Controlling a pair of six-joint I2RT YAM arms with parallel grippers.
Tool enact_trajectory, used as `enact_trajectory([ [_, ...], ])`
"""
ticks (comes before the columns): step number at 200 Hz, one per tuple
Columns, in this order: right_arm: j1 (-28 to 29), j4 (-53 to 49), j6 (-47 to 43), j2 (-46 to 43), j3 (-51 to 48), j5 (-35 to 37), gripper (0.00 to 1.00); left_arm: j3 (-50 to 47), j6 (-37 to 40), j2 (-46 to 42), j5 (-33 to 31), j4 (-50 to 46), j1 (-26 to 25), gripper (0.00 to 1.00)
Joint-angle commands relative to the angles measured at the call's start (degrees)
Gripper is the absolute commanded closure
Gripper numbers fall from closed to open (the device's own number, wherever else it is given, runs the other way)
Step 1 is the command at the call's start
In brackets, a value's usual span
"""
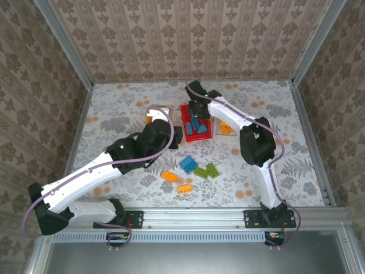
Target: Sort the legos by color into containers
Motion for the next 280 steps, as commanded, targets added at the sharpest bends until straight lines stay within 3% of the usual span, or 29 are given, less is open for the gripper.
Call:
enact_trajectory([
  [1, -0.09, -0.16, -4.22, 2.25, 3.61, -3.46, 0.61, 0.32, -0.53, 0.5, 1.69, 0.54, 0.35, 0.55],
  [48, -0.55, 0.62, -4.13, 0.9, 3.07, -5.98, 0.49, -1.56, -1.1, 1.61, 3.71, 2.01, 0.28, 0.55],
  [150, 1.46, 4.07, -4.89, -21.18, -10.11, -2.9, 0.52, -6.1, -8.28, 0.09, 3.6, -5.92, 0.36, 0.55],
  [222, 8.84, 10.15, -11.58, -53.71, -40.51, -2.33, 0.48, -9.35, -5.79, 3.45, 14.32, -5.64, 1.71, 0.5],
  [255, 9.88, -0.38, -4.91, -70.37, -52.3, 1.17, 0.48, -6.51, -9.84, 11.37, 18.44, -2.2, 0.55, 0.51],
  [280, 10.01, -8.41, -1.08, -82.35, -56.8, 3.74, 0.46, 2.12, -14.41, 21.78, 18.1, -4.97, -2.71, 0.51],
])
